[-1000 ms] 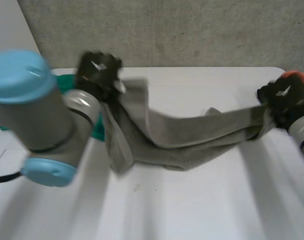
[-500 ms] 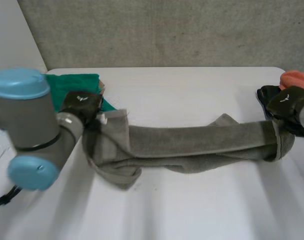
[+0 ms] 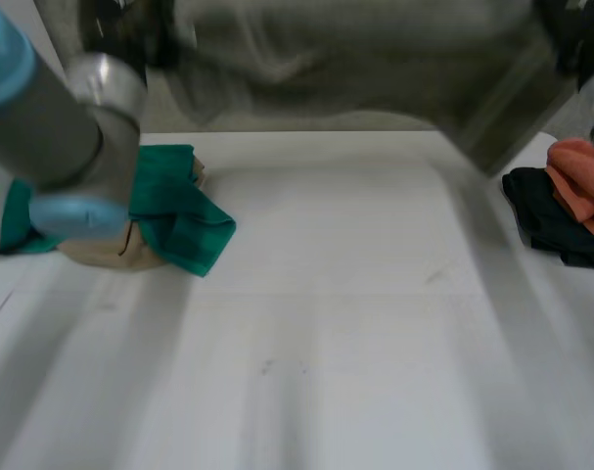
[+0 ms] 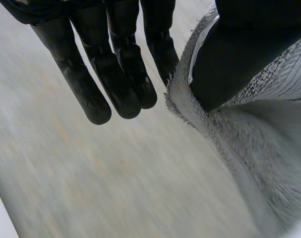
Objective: Fold the laundry.
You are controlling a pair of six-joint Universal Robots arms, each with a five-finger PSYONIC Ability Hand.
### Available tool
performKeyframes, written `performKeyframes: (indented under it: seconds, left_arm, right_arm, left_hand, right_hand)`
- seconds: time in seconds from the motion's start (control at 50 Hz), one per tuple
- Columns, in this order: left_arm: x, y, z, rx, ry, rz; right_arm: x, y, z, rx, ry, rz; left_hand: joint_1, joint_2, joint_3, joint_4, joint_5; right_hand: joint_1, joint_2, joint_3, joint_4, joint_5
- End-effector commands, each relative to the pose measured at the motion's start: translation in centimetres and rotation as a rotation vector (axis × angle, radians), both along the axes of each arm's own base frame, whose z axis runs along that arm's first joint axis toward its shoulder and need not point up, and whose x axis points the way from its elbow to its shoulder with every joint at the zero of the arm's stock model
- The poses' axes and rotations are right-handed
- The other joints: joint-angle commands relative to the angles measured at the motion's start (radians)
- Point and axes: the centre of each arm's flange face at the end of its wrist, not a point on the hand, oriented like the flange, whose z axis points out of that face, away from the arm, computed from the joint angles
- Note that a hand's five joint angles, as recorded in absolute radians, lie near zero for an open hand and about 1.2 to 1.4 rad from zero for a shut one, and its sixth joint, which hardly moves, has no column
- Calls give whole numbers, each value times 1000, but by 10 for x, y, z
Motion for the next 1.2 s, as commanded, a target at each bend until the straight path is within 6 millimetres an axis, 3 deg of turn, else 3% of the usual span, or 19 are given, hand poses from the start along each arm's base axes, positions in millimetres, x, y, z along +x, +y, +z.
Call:
performKeyframes:
  seconds: [0.02, 0.06, 0.14, 0.22, 0.26, 0.32, 0.38, 0.54, 0.7, 0.78, 0.84, 1.0, 1.02, 1.04, 1.12, 1.2]
  left_arm:
    - [11, 29, -121, 274, -152, -47]
    - [13, 34, -149, 321, -179, -51]
    - [18, 44, -190, 408, -226, -53]
    - [22, 53, -203, 438, -284, -47]
    - [23, 62, -209, 445, -342, -51]
    - [26, 73, -208, 417, -428, -54]
    - [26, 80, -206, 382, -495, -71]
    - [19, 105, -222, 305, -706, -209]
    - [15, 119, -225, 223, -818, -230]
    - [8, 122, -222, 187, -821, -237]
    - [5, 120, -222, 177, -819, -239]
    - [9, 115, -219, 195, -818, -159]
    - [10, 114, -210, 185, -794, -139]
    - [10, 114, -204, 173, -785, -129]
    - [6, 121, -191, 150, -756, -136]
    - [4, 120, -183, 150, -705, -141]
  right_arm:
    - [-25, 25, -95, 469, 97, 67]
    - [-26, 38, -125, 604, 110, 99]
    - [-27, 53, -167, 748, 147, 120]
    - [-29, 63, -183, 794, 178, 115]
    - [-30, 67, -189, 818, 170, 116]
    - [-30, 74, -195, 852, 162, 120]
    - [-30, 79, -199, 871, 156, 121]
    - [-30, 80, -200, 896, 112, 122]
    - [-31, 79, -200, 899, 105, 118]
    - [-31, 80, -200, 901, 104, 113]
    - [-32, 80, -201, 907, 103, 110]
    - [-33, 80, -193, 913, 99, 101]
    - [-36, 78, -186, 915, 83, 86]
    - [-38, 77, -182, 917, 70, 71]
    - [-56, 70, -156, 936, -94, -16]
    - [-66, 74, -137, 982, -280, -44]
  left_hand:
    - [245, 199, 204, 199, 253]
    - [245, 199, 204, 199, 253]
    - [245, 199, 204, 199, 253]
    - [240, 193, 198, 193, 248]
    - [-113, -160, -155, -160, -105]
    - [-422, -469, -464, -469, -414]
    - [-517, -564, -559, -564, -510]
    - [-591, -637, -633, -638, -583]
    - [-532, -579, -574, -579, -524]
    - [-313, -359, -354, -360, -305]
    - [232, 186, 191, 186, 240]
    - [245, 199, 204, 199, 253]
    - [245, 199, 204, 199, 253]
    - [245, 199, 204, 199, 253]
    - [245, 199, 204, 199, 253]
    - [245, 199, 204, 199, 253]
  right_hand:
    - [276, 218, 209, 197, 236]
    - [276, 218, 209, 197, 236]
    - [276, 218, 209, 197, 236]
    - [276, 218, 209, 197, 236]
    - [276, 218, 209, 197, 236]
    - [276, 218, 209, 197, 236]
    - [276, 218, 209, 197, 236]
    - [276, 218, 209, 197, 236]
    - [276, 218, 209, 197, 236]
    - [276, 218, 209, 197, 236]
    - [276, 218, 209, 197, 236]
    - [276, 218, 209, 197, 236]
    - [-205, -263, -272, -284, -245]
    - [-414, -472, -480, -493, -454]
    - [-539, -597, -606, -618, -579]
    - [-642, -700, -709, -721, -682]
